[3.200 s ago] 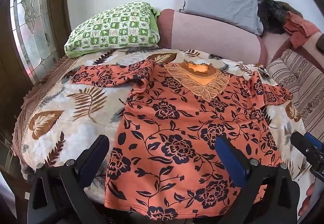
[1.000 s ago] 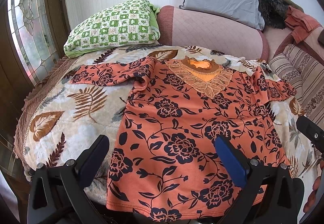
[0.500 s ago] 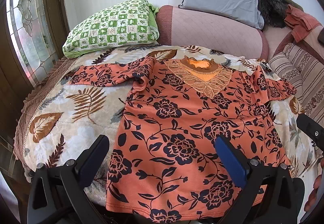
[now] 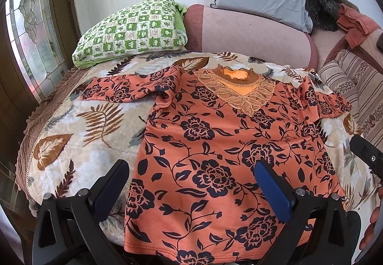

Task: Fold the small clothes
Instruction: 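Grasp the blouse sleeve and side with the right tool and fold it inward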

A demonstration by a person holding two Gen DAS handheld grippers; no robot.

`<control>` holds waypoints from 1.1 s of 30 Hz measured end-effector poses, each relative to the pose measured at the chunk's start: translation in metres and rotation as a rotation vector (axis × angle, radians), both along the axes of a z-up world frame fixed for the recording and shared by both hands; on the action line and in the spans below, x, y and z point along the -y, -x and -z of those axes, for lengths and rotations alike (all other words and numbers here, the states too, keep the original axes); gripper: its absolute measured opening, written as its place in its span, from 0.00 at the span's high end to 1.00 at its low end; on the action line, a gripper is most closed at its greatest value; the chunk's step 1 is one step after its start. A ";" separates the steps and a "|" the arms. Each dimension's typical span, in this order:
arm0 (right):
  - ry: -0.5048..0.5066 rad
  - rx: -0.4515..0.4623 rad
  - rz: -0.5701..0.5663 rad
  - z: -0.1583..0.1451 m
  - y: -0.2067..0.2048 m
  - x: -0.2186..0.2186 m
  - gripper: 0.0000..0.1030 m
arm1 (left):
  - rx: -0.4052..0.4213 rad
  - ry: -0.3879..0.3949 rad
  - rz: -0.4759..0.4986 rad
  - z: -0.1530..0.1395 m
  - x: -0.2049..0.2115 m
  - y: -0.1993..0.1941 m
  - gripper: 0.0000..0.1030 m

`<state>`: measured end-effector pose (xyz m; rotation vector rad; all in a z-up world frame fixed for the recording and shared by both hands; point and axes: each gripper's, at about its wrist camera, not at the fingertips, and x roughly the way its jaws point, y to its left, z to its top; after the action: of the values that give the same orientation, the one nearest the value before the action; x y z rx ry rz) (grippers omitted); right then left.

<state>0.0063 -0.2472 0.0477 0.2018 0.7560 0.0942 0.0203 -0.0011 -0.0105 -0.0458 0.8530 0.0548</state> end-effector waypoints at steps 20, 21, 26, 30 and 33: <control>-0.366 -0.028 0.278 0.044 -0.075 0.211 0.00 | -0.127 -0.040 0.020 0.061 0.012 -0.039 0.00; -0.409 -0.030 0.320 0.052 -0.088 0.237 0.00 | -0.137 -0.045 0.021 0.066 0.012 -0.043 0.00; -0.624 -0.088 0.498 0.106 -0.160 0.345 0.00 | -0.177 -0.096 0.024 0.089 0.016 -0.067 0.00; -0.649 -0.083 0.602 0.125 -0.199 0.398 0.01 | -0.187 -0.118 0.018 0.102 0.015 -0.083 0.00; -0.641 -0.104 0.668 0.137 -0.226 0.426 0.05 | -0.195 -0.127 0.024 0.112 0.016 -0.096 0.00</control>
<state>0.2318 -0.6735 -0.0890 1.0639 0.7091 -0.3173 0.1161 -0.0174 -0.1221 0.0902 1.0427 0.0917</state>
